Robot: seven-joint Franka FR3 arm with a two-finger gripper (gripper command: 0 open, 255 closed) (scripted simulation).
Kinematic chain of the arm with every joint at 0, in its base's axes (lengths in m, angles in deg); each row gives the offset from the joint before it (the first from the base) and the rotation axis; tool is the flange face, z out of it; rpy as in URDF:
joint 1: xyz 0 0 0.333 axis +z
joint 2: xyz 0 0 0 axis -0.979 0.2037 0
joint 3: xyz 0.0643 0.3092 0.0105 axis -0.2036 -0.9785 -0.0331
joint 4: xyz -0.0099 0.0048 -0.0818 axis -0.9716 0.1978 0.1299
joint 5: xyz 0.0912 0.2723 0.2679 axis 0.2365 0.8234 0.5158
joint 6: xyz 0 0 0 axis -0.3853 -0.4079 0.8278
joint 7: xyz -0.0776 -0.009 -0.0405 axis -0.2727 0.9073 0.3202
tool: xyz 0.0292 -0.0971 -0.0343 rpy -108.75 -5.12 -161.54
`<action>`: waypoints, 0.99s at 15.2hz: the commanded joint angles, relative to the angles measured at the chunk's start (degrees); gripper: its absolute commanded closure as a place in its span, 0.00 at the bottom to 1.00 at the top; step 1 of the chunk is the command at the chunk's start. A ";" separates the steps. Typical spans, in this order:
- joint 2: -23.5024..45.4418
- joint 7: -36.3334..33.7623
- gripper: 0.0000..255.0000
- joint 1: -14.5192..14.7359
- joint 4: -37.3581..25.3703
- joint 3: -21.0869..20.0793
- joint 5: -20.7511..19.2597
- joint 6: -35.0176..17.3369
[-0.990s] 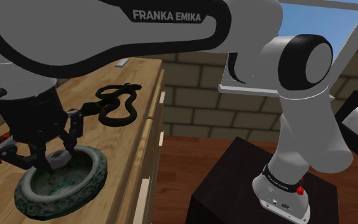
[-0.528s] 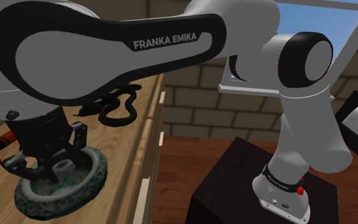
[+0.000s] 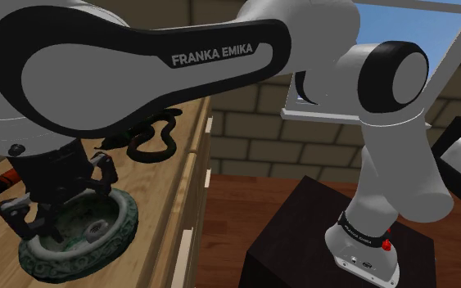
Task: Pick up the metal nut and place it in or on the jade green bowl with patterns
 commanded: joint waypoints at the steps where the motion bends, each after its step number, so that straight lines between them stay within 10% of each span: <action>1: 0.00 0.00 0.00 0.00 0.00 0.00 0.00 0.00; 15: 1.82 0.69 0.00 2.56 -10.70 0.23 -0.60 8.57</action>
